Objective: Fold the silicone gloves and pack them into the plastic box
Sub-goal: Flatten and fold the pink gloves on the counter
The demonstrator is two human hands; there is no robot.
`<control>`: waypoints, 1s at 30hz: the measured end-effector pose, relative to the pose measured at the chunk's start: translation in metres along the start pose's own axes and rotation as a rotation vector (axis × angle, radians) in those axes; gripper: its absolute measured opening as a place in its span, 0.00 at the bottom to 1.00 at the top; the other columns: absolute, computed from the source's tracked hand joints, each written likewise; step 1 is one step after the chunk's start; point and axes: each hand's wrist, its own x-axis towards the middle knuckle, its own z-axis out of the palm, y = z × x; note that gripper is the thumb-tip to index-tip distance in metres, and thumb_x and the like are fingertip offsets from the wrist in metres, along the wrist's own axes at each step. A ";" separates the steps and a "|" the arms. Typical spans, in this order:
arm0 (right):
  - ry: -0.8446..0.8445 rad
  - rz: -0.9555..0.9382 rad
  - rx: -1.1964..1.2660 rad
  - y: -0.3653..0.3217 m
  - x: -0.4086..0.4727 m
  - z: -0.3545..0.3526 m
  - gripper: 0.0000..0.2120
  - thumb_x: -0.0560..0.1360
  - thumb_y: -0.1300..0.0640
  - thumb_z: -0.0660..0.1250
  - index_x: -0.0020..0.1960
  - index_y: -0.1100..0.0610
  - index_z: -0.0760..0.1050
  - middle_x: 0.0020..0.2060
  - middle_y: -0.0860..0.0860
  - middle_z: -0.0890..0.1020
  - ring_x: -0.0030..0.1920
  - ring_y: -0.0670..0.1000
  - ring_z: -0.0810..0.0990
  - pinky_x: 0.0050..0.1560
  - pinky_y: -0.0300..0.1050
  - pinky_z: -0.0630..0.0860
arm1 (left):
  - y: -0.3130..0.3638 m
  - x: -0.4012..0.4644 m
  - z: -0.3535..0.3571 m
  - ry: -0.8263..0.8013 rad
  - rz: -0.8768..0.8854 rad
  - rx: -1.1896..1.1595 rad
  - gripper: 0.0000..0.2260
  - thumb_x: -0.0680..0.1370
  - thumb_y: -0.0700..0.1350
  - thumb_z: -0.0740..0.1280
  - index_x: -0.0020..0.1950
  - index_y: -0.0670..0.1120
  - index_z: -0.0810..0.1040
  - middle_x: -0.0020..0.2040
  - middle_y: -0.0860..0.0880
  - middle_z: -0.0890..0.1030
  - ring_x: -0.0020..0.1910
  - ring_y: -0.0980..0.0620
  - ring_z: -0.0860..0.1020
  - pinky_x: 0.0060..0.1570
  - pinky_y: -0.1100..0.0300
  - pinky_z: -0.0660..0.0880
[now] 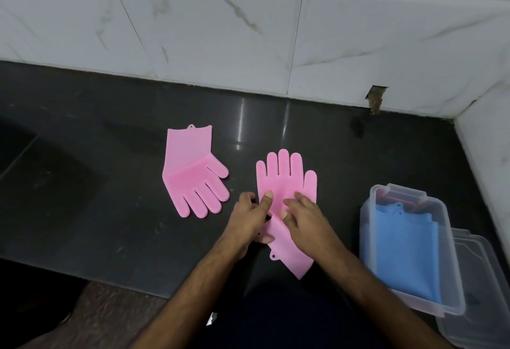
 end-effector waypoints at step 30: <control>0.055 -0.157 -0.284 -0.013 0.007 0.044 0.33 0.84 0.41 0.55 0.83 0.54 0.49 0.83 0.54 0.48 0.83 0.56 0.47 0.81 0.55 0.47 | -0.035 -0.019 -0.029 0.221 0.294 0.629 0.21 0.81 0.51 0.69 0.72 0.47 0.71 0.60 0.49 0.77 0.55 0.48 0.78 0.55 0.46 0.80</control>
